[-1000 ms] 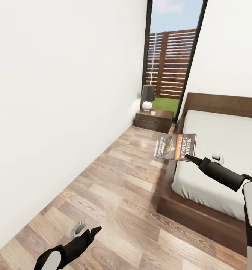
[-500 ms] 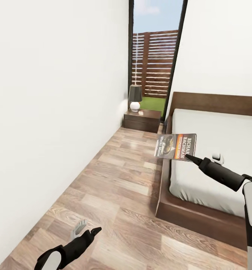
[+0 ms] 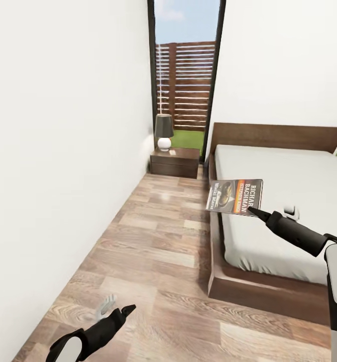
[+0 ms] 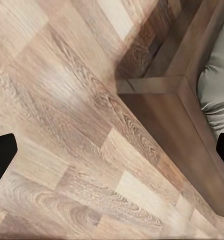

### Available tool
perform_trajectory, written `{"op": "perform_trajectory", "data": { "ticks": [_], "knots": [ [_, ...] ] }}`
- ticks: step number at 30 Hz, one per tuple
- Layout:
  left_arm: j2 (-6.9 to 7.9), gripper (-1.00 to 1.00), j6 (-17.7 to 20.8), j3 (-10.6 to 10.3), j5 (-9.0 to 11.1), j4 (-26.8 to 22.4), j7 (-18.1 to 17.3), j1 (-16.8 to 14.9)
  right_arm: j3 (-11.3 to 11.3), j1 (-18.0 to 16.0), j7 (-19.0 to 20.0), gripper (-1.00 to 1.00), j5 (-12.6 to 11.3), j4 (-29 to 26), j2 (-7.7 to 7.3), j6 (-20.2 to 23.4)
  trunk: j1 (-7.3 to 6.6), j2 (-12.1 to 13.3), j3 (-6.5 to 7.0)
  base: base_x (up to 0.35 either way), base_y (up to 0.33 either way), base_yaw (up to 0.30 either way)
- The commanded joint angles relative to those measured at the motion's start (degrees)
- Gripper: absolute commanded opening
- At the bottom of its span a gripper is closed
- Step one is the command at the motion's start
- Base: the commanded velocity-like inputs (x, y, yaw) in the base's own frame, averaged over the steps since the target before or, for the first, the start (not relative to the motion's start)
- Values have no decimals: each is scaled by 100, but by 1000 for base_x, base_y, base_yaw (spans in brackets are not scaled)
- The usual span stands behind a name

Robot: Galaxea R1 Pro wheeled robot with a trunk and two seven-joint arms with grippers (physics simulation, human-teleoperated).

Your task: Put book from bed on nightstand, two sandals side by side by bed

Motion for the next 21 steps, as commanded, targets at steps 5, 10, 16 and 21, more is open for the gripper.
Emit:
{"op": "perform_trajectory", "data": {
  "ticks": [5, 10, 16, 21],
  "knots": [
    [5, 100, 10, -8, 40, 2, 20, -2, -3, -8, 59, -100, 49, -1, 2, 27, 1, -2, -5, 203, 283, -264],
    [7, 100, 10, -8, 40, 17, 20, -2, -1, -8, 59, -100, 49, -1, 8, 27, 1, -2, -5, 203, 283, -246],
    [12, 100, 10, -8, 40, 54, 20, -2, -1, -7, 59, -100, 49, -1, 10, 27, 1, -2, -5, 202, 283, -126],
    [13, 100, 10, -8, 40, 71, 20, -19, 0, -1, 59, -100, 49, -1, 11, 27, 1, -2, -5, 202, 283, -36]
  ]
}}
